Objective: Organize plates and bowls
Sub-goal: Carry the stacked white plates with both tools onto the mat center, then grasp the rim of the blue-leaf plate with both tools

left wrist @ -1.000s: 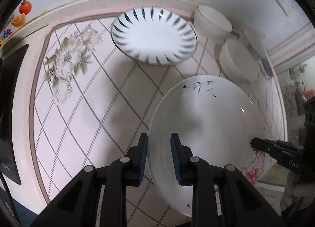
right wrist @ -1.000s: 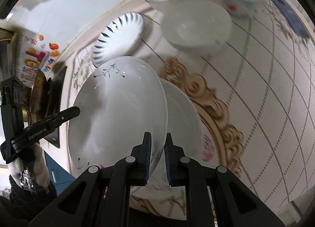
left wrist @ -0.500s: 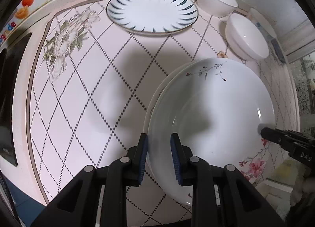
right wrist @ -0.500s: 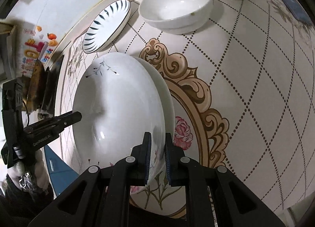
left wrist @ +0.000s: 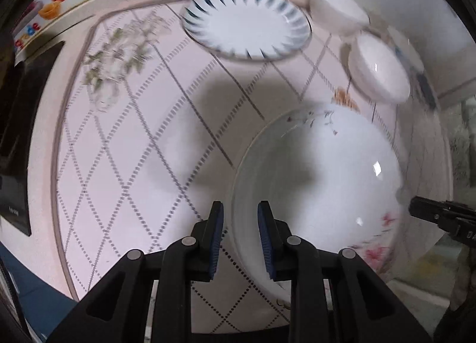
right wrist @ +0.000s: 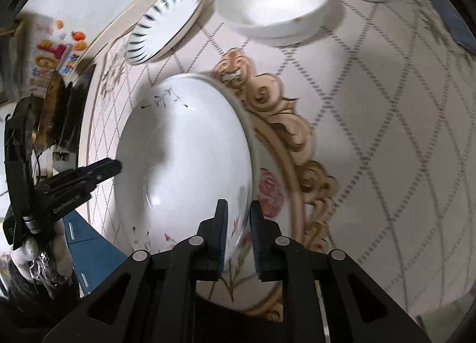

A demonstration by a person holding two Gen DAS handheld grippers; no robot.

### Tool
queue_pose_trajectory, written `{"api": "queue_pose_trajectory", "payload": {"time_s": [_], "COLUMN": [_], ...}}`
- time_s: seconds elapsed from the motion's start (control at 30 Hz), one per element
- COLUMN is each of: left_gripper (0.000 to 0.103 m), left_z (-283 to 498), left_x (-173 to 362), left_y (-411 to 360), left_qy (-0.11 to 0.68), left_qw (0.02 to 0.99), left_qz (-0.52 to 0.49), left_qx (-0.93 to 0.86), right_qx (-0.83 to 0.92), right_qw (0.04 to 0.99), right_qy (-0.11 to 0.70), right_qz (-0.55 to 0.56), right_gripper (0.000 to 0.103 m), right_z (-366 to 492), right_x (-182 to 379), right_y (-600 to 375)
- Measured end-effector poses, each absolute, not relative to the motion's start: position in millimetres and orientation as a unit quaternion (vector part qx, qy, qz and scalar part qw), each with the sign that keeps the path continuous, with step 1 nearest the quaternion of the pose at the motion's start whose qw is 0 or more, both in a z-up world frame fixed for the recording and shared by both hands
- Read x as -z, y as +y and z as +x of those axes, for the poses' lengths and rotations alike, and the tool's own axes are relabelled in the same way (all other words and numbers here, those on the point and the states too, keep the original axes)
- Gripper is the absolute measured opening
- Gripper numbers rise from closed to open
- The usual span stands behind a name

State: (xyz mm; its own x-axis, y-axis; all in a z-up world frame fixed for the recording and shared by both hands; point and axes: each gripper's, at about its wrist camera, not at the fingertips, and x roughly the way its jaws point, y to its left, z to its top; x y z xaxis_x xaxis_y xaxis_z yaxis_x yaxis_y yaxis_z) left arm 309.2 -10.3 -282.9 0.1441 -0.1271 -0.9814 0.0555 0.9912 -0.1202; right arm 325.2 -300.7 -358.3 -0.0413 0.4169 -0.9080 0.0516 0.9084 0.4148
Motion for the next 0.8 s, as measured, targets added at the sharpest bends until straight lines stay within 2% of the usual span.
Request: {"api": "queue_pose_trajectory", "payload": {"time_s": [0.17,0.27,0.43,0.67,0.77,0.8], "left_gripper": [0.029,0.029,0.029,0.029,0.029,0.029], "left_z": [341.7,380.0,453.7,513.4,523.7,525.8], "left_x": [239.1,231.0,254.2,318.4,339.5,344.4], "left_y": [16.5,27.2,51.3,60.3,57.3,55.0], "left_qy": [0.615,0.599,0.608,0.651,0.665,0.668], "left_qw": [0.784,0.796,0.786,0.749,0.736,0.734], "left_qz": [-0.070,-0.077,-0.109,-0.121,-0.123,-0.121], "left_qx": [0.042,0.029,0.027,0.027,0.034,0.036], "right_qx": [-0.144,-0.162,-0.184,-0.141,-0.120,-0.119], "right_qw": [0.694,0.709,0.717,0.688,0.684,0.682], "right_qy": [0.674,0.644,0.627,0.674,0.689,0.691], "right_qz": [0.208,0.238,0.243,0.229,0.209,0.206], "right_gripper": [0.035,0.053,0.053,0.053,0.046,0.038], "right_z": [354.8,390.2,470.1,561.7,577.3,578.1], "right_x": [302.6,272.7,267.6,347.8,373.5,379.5], "right_y": [-326.6,-323.9,-287.0,-244.1,-234.3,-235.1]}}
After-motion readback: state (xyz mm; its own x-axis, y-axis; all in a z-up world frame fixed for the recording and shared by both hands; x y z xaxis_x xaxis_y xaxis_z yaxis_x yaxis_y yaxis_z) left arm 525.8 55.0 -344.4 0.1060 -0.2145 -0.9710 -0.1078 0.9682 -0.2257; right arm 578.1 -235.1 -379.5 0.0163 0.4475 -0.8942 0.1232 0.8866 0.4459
